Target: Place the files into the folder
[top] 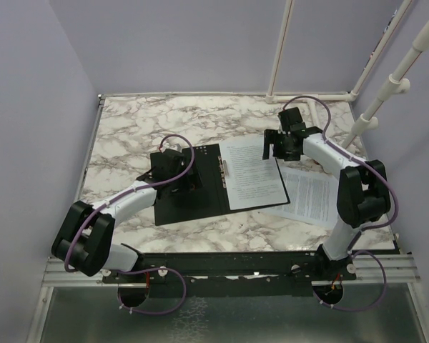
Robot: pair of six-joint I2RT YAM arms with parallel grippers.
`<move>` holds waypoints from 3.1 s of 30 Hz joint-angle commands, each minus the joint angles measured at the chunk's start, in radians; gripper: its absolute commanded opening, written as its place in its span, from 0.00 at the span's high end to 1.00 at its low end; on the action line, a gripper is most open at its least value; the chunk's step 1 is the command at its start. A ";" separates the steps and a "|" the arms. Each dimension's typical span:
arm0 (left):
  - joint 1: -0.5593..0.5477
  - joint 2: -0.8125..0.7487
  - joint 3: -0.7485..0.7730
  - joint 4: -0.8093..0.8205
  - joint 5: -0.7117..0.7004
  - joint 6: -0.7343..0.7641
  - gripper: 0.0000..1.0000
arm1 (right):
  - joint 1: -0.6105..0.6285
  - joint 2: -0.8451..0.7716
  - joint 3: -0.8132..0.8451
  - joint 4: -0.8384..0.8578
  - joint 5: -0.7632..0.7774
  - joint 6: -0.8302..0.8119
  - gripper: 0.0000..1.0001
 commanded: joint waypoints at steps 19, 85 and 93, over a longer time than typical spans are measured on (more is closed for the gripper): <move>0.002 -0.120 0.081 -0.154 -0.067 0.084 0.01 | -0.025 0.170 0.184 0.039 -0.042 0.005 0.00; 0.016 -0.274 0.136 -0.297 -0.157 0.231 0.01 | 0.109 0.220 0.024 0.212 -0.301 0.185 0.00; 0.016 -0.272 0.139 -0.287 -0.105 0.236 0.01 | 0.114 0.070 -0.008 0.151 -0.196 0.160 0.00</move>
